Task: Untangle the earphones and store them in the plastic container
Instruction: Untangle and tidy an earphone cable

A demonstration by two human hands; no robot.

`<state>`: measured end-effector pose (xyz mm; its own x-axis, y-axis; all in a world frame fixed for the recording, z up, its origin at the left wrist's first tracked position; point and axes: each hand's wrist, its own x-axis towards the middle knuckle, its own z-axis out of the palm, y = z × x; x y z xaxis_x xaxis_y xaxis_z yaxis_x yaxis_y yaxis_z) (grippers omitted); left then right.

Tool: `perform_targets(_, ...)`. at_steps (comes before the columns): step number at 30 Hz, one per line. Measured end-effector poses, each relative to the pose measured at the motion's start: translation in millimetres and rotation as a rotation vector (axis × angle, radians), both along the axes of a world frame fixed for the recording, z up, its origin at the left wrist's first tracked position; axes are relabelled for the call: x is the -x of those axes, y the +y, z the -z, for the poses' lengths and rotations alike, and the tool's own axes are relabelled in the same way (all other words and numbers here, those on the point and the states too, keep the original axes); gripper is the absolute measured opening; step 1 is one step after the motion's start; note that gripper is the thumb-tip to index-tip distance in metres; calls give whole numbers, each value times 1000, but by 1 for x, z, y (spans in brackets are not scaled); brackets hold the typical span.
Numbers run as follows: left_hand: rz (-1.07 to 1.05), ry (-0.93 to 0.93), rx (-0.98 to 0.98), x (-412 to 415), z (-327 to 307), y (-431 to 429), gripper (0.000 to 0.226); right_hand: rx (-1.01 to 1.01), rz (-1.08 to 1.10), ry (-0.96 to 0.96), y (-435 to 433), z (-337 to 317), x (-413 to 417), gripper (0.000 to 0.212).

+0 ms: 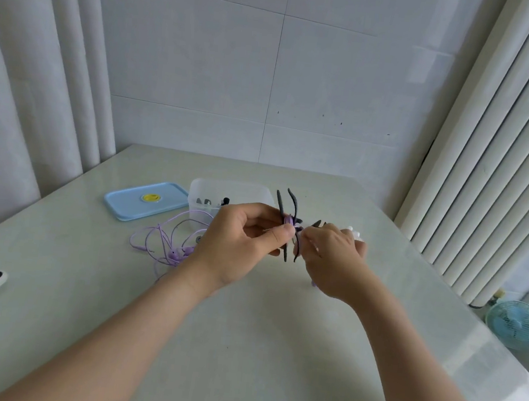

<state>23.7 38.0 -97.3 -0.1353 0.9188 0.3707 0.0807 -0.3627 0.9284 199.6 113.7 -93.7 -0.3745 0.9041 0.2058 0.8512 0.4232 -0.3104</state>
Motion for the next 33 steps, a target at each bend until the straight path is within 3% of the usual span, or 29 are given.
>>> perform_targets(7,-183,-149,-23,3,0,4,11,46,-185,-3,-5,1,4,34)
perform_targets(12,-306,-38,-18,10,3,8,12,150,-361,187,-17,-13,2,32)
perform_targets(15,-275,-65,-5,7,2,7,16,298,-454,328,-30,-27,1,29)
perform_targets(23,-228,-35,68,2,9,6,34,456,-598,296,-30,-28,-3,19)
perform_targets(25,-230,-13,77,3,12,6,39,485,-605,391,-29,-28,-3,16)
perform_targets(30,-160,-87,73,5,7,6,25,394,-501,709,-24,-32,-5,26)
perform_targets(33,-131,100,8,7,2,3,16,447,-439,888,-21,-34,-8,21)
